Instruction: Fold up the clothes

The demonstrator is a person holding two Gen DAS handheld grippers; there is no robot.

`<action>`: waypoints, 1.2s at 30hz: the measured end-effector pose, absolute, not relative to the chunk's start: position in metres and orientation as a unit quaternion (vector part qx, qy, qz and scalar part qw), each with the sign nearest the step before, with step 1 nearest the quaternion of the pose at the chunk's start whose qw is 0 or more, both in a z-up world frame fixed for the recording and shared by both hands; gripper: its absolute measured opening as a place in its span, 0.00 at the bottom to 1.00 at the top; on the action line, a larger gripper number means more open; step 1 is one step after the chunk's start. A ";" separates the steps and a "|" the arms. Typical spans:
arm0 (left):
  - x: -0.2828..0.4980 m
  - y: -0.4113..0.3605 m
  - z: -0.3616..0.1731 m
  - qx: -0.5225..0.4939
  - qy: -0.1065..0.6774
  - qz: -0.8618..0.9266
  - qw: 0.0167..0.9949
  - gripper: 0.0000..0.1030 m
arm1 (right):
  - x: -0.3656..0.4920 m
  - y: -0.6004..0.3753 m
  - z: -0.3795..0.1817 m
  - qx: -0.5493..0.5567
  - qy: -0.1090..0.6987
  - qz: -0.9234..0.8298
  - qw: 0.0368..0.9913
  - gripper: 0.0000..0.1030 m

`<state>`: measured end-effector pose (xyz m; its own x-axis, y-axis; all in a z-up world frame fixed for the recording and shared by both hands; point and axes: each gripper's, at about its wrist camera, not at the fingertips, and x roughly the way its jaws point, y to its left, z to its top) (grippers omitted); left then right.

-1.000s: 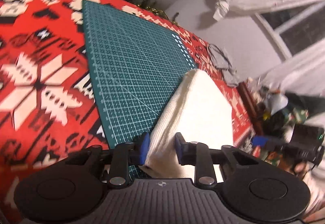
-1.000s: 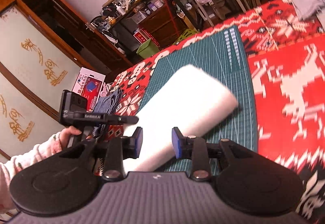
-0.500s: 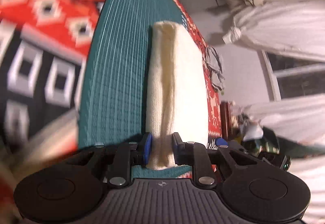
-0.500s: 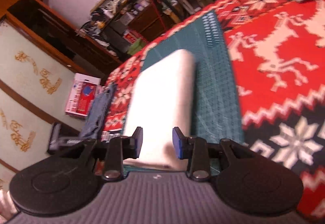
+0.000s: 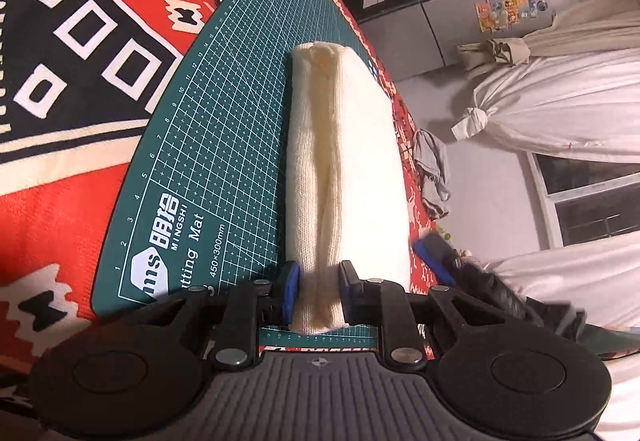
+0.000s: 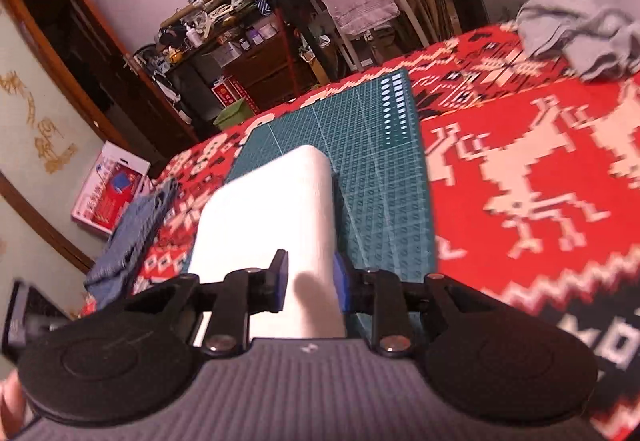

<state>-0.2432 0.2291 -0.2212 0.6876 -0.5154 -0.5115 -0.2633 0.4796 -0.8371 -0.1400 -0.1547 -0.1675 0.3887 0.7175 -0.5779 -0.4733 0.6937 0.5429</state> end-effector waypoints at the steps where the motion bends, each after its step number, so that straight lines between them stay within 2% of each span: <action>1: -0.242 0.229 -0.221 -0.505 0.386 -0.082 0.768 0.21 | -0.140 -0.154 -0.169 0.147 0.420 0.362 0.819 0.27; 7: -0.242 0.230 -0.224 -0.508 0.383 -0.082 0.767 0.21 | -0.141 -0.152 -0.176 0.150 0.438 0.358 0.811 0.15; 14: -0.241 0.229 -0.226 -0.507 0.383 -0.084 0.767 0.21 | -0.146 -0.156 -0.182 0.155 0.457 0.352 0.802 0.14; 17: -0.240 0.227 -0.223 -0.498 0.384 -0.083 0.773 0.21 | -0.155 -0.165 -0.181 0.156 0.465 0.350 0.798 0.04; 23: -0.241 0.222 -0.215 -0.464 0.387 -0.079 0.793 0.21 | -0.149 -0.168 -0.167 0.169 0.440 0.347 0.811 0.05; 30: -0.242 0.215 -0.206 -0.423 0.390 -0.075 0.815 0.22 | -0.158 -0.118 -0.159 0.112 0.420 0.406 0.804 0.05; 36: -0.245 0.210 -0.201 -0.393 0.396 -0.077 0.826 0.22 | -0.180 -0.113 -0.172 0.088 0.448 0.410 0.790 0.05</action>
<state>-0.2449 0.2096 -0.2008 0.6741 -0.4383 -0.5945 -0.1847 0.6793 -0.7102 -0.1797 -0.1131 -0.1723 0.2621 0.7258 -0.6360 -0.5683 0.6487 0.5062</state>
